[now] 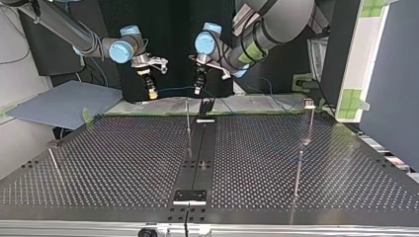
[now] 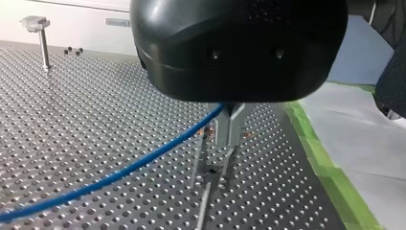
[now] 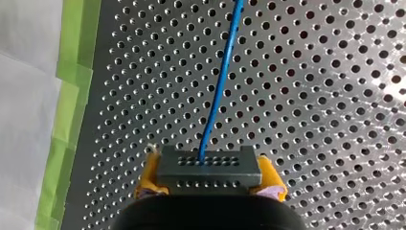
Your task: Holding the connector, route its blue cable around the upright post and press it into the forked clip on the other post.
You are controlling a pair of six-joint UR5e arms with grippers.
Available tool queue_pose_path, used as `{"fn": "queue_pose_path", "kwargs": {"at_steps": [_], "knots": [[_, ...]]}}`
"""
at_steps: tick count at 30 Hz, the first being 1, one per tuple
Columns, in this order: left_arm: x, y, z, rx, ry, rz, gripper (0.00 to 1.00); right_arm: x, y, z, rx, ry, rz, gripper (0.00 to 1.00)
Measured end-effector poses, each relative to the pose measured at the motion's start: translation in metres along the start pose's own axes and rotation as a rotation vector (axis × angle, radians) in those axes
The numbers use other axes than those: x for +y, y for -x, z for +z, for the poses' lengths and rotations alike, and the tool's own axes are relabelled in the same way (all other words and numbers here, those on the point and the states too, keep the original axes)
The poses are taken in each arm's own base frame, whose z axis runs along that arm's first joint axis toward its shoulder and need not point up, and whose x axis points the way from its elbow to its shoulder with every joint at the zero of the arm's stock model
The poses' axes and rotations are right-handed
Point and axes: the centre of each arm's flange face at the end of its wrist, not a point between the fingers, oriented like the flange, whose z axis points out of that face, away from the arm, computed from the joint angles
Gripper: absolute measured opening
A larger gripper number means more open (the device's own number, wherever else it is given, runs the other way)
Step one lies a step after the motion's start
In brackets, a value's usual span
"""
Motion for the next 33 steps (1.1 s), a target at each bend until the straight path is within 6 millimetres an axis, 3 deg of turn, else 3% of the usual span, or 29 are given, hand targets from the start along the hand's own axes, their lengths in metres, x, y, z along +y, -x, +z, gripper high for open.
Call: {"fn": "queue_pose_path", "kwargs": {"at_steps": [7, 25, 33], "knots": [[0.0, -0.018, 0.006, 0.005, -0.004, -0.027, 0.0, 0.003, -0.002, 0.003, 0.009, 0.003, 0.006, 0.0], [-0.004, -0.008, 0.024, -0.016, -0.014, -0.064, 0.0, 0.019, -0.005, 0.01, 0.046, 0.017, 0.047, 0.0], [-0.005, -0.018, 0.031, 0.009, -0.009, -0.064, 0.0, 0.024, -0.003, 0.011, 0.046, 0.026, 0.048, 0.0]]}}
